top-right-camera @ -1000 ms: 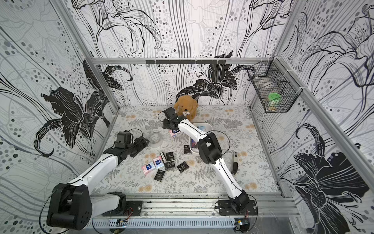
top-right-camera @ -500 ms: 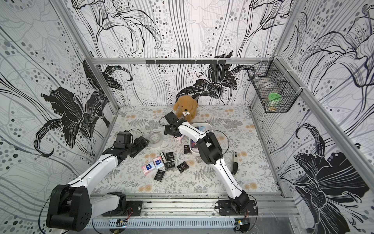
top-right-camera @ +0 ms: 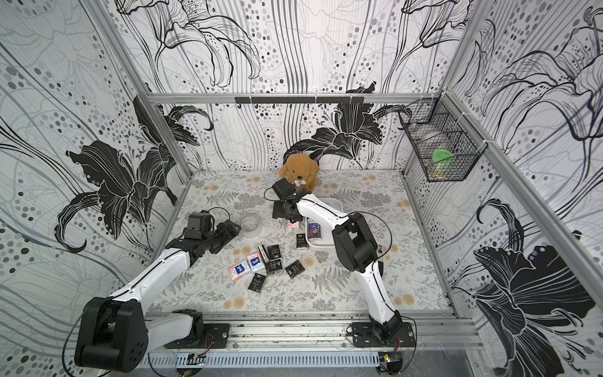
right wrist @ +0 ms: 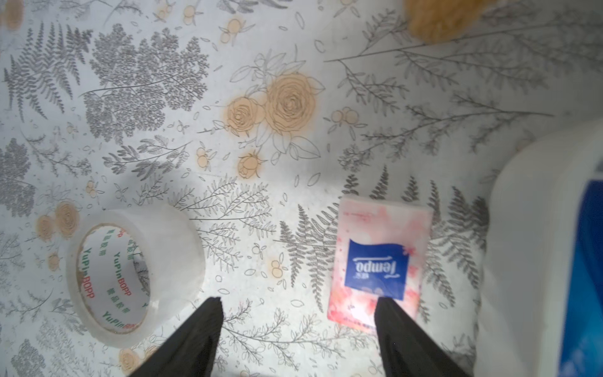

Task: Put the pocket tissues into the storage box
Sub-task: Pick up the pocket tissues from the center of the board.

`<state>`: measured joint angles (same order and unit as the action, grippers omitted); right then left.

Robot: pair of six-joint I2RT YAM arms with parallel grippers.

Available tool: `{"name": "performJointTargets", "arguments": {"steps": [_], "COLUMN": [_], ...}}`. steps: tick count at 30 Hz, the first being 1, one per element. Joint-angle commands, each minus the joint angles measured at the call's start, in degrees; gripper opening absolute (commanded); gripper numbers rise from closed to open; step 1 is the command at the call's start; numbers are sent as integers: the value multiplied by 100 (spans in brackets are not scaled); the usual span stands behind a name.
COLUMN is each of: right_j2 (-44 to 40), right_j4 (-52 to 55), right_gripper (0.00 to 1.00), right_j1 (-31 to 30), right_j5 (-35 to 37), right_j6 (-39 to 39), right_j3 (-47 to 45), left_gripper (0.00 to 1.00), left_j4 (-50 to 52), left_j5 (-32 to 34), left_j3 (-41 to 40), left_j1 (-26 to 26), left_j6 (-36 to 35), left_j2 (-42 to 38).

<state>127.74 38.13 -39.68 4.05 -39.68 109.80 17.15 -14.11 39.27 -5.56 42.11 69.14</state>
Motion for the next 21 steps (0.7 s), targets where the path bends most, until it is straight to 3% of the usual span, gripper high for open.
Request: {"name": "performJointTargets", "arguments": {"steps": [1,7,21], "right_j2": [33,341,1346], "right_j4": [488,717,1353], "right_gripper": [82,90,86], "right_j1": [3,4,4], "right_j5": [351,491,804], "right_j6": [-134,-119,-78], "right_j3": [-97,173,1408], "left_gripper": [83,83,83], "left_j4": [-136,-63,18], "left_j5": [-56,-28,-72], "left_j3": [108,151,161], "left_j1": [25,20,21], "left_j6": [-63,-93,-127], "left_j2": [20,-19,-24]}}
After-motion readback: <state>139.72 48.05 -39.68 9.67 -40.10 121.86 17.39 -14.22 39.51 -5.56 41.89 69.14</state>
